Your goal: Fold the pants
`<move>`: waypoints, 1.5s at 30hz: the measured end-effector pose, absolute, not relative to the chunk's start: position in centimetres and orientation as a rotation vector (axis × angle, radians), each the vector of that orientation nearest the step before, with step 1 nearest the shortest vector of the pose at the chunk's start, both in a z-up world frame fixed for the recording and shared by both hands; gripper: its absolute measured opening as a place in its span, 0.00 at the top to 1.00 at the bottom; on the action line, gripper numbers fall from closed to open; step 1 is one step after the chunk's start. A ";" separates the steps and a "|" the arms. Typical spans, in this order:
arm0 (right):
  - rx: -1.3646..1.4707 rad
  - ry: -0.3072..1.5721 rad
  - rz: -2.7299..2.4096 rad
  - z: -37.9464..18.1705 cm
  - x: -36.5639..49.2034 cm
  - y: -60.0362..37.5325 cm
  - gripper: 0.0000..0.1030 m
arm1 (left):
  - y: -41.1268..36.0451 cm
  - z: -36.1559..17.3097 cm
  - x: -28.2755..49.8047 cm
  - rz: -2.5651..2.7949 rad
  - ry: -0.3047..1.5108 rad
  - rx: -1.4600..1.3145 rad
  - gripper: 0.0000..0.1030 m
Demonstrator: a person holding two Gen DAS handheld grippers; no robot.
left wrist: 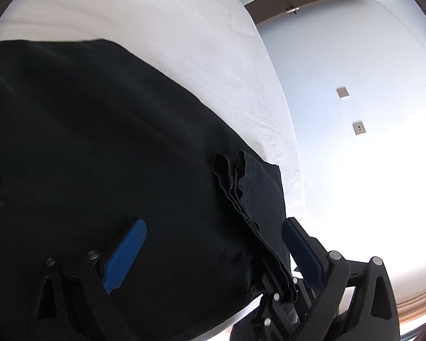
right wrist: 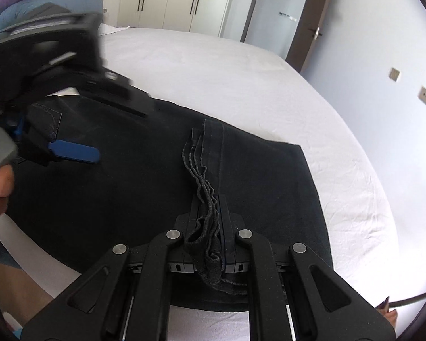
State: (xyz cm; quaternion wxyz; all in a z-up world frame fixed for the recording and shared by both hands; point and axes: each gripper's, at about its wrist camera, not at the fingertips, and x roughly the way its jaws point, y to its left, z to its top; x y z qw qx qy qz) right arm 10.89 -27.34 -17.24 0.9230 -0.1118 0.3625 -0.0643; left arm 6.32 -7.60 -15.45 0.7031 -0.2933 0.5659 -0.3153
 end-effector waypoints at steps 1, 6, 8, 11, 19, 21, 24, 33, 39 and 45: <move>-0.251 0.732 -0.133 -17.0 10.4 -27.0 0.92 | -8.4 -15.6 6.6 -0.719 1.277 -0.663 0.05; -0.304 0.707 -0.128 -16.6 8.7 -23.3 0.92 | -10.8 -15.3 7.6 -0.757 1.300 -0.652 0.06; -0.313 0.705 -0.118 -16.5 8.2 -22.2 0.92 | -11.5 -15.3 8.0 -0.762 1.308 -0.636 0.22; -0.333 0.697 -0.103 -16.0 7.2 -21.1 0.92 | -12.2 -15.2 8.5 -0.777 1.340 -0.582 0.75; -0.380 0.700 -0.043 -14.8 6.3 -18.4 0.92 | -9.7 -12.8 9.3 -0.795 1.294 -0.364 0.91; -0.398 0.697 -0.015 -14.5 6.4 -17.0 0.92 | -8.8 -12.1 9.8 -0.796 1.277 -0.300 0.91; -0.429 0.687 0.027 -14.2 6.6 -14.4 0.92 | -6.8 -11.2 10.6 -0.790 1.264 -0.206 0.91; -0.493 0.731 0.168 -15.9 6.2 -6.8 0.92 | -2.3 -13.7 13.4 -0.705 1.315 -0.133 0.91; -0.515 0.777 0.207 -17.2 5.1 -4.0 0.91 | -2.1 -14.5 13.8 -0.681 1.320 -0.124 0.90; -0.512 0.818 0.215 -19.2 4.2 -3.7 0.90 | -2.5 -14.5 13.7 -0.674 1.307 -0.104 0.87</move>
